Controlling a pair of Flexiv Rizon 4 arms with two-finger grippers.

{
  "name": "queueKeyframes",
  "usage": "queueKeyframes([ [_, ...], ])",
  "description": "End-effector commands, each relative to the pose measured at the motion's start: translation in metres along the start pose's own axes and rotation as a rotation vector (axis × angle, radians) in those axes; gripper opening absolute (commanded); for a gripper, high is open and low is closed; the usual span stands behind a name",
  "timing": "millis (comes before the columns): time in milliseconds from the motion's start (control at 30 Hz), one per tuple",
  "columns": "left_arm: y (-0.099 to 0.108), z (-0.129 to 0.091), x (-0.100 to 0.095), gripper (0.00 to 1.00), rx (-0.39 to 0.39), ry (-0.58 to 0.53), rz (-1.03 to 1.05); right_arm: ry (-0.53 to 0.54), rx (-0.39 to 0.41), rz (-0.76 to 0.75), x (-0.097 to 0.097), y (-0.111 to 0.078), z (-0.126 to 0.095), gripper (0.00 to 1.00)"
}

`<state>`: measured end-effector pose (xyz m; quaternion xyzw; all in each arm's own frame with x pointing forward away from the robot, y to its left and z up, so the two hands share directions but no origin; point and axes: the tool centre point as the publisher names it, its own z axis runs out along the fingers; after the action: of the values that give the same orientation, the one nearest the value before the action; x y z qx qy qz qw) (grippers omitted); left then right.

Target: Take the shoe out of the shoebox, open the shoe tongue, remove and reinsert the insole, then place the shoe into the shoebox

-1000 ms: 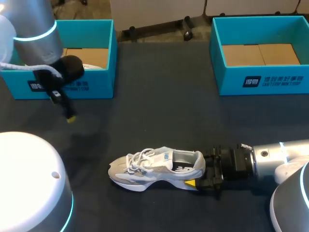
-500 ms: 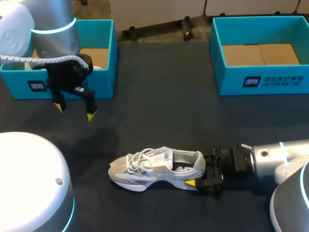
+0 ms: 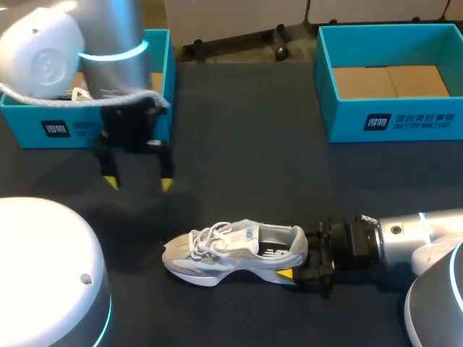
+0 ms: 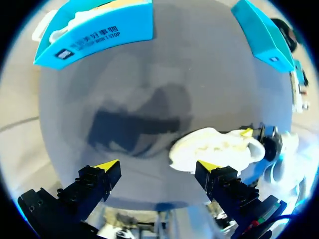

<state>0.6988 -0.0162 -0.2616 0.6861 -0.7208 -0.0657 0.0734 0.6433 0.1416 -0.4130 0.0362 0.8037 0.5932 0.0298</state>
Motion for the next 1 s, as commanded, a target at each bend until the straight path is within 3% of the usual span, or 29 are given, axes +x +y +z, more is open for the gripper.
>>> queueKeyframes([
  [33, -0.004, 0.001, 0.044, 1.0, -0.038, -0.026, -0.043, 0.003, 0.007, 0.001, -0.001, 0.002, 0.001, 0.0],
  [200, -0.004, 0.002, 0.082, 1.0, -0.049, -0.022, -0.052, 0.003, 0.007, 0.001, -0.001, 0.002, 0.001, 0.0],
  [600, 0.012, 0.018, 0.151, 1.0, -0.071, -0.104, 0.053, 0.003, 0.007, 0.001, -0.001, 0.002, 0.001, 0.0],
  [1000, 0.032, 0.042, 0.191, 1.0, -0.053, -0.198, 0.051, 0.003, 0.007, 0.001, -0.001, 0.002, 0.001, 0.0],
])
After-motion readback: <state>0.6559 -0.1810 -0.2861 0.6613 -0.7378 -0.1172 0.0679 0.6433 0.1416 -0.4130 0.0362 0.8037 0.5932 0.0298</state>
